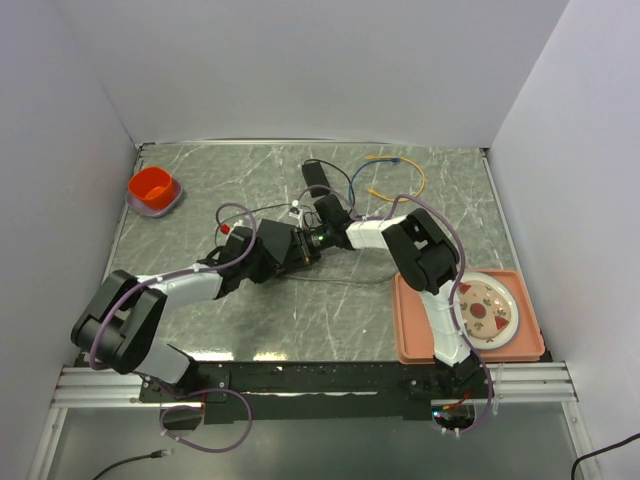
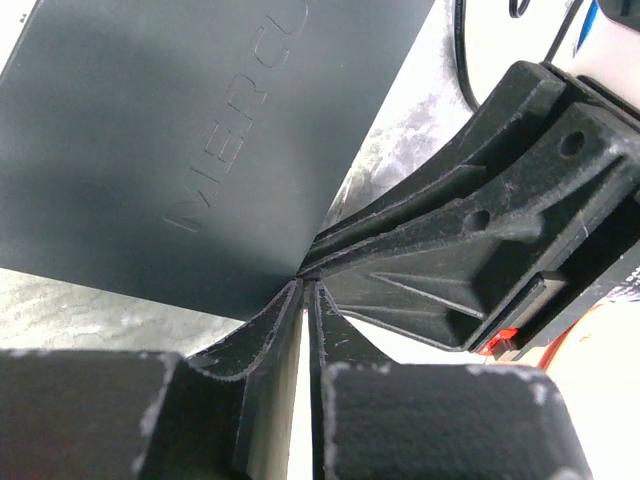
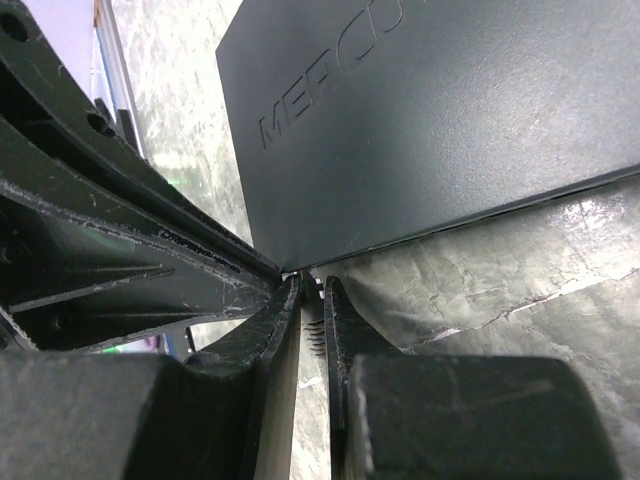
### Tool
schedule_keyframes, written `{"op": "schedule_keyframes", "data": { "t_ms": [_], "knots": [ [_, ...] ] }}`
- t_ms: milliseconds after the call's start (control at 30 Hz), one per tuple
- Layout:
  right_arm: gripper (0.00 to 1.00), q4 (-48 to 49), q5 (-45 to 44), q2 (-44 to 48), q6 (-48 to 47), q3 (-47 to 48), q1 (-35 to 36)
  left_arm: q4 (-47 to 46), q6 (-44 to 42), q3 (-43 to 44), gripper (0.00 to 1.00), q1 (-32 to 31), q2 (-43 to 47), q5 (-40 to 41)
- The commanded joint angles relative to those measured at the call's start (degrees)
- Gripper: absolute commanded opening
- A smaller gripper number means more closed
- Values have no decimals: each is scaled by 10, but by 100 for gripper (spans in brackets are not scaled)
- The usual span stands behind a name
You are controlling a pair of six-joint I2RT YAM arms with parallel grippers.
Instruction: Pull the plug from the switch port
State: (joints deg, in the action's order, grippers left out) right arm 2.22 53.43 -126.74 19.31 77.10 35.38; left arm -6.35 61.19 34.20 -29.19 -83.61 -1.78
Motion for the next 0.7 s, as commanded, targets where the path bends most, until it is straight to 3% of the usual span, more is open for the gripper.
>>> {"op": "schedule_keyframes", "data": {
  "t_ms": [0,333,667],
  "knots": [
    [0,-60,-64,-8,-39,-39,10,20,2,5,15,14,-27,-4],
    [0,-65,-68,9,-44,-64,9,13,0,-7,15,55,-37,-28],
    [0,-67,-82,32,-42,-82,1,13,0,-6,15,58,-26,-33]
  ]
}}
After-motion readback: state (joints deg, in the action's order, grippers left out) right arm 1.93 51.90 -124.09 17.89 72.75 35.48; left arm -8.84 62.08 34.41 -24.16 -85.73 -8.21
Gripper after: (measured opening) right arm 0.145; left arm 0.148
